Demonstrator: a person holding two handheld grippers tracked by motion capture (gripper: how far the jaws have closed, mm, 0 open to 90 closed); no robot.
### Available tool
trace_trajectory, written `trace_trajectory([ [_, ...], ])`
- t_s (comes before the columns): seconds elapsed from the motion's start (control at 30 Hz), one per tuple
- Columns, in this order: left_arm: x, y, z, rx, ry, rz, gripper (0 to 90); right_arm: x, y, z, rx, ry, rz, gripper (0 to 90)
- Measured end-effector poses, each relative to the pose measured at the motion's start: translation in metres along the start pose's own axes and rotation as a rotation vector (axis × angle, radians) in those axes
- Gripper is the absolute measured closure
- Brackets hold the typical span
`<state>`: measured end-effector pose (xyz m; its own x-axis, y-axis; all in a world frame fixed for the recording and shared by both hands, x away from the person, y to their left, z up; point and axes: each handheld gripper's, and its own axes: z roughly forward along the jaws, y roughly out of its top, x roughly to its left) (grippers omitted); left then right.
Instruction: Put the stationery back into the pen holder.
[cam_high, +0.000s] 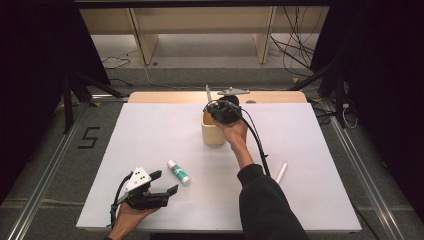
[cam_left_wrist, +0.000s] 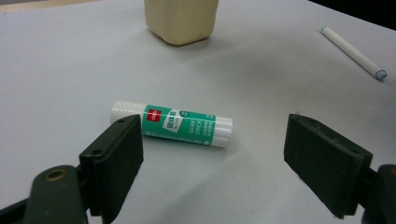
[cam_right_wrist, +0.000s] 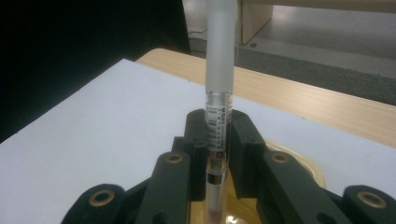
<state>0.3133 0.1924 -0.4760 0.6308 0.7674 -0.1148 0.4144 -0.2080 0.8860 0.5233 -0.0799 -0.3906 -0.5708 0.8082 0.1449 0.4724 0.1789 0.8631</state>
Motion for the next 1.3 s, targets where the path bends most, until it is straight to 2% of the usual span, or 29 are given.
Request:
trace_trajectory([
  [0.8,0.0,-0.001,0.001,0.006,0.007,0.003,19.6,0.006,-0.007,0.011,0.037,-0.009,-0.015,78.3],
  [0.93,0.0,-0.001,0.001,0.005,0.006,0.002,19.6,0.005,-0.007,0.011,0.036,-0.004,0.002,65.9],
  [1.0,0.001,-0.001,0.001,0.005,0.008,0.004,19.6,0.004,-0.006,0.009,0.034,-0.005,0.015,55.6],
  [1.13,0.001,-0.001,0.001,0.005,0.01,0.006,19.6,0.001,-0.002,0.0,0.004,-0.002,0.051,44.1],
  [1.3,0.002,-0.001,0.0,-0.001,0.014,-0.005,19.6,0.005,0.002,-0.016,-0.028,-0.017,0.043,37.2],
])
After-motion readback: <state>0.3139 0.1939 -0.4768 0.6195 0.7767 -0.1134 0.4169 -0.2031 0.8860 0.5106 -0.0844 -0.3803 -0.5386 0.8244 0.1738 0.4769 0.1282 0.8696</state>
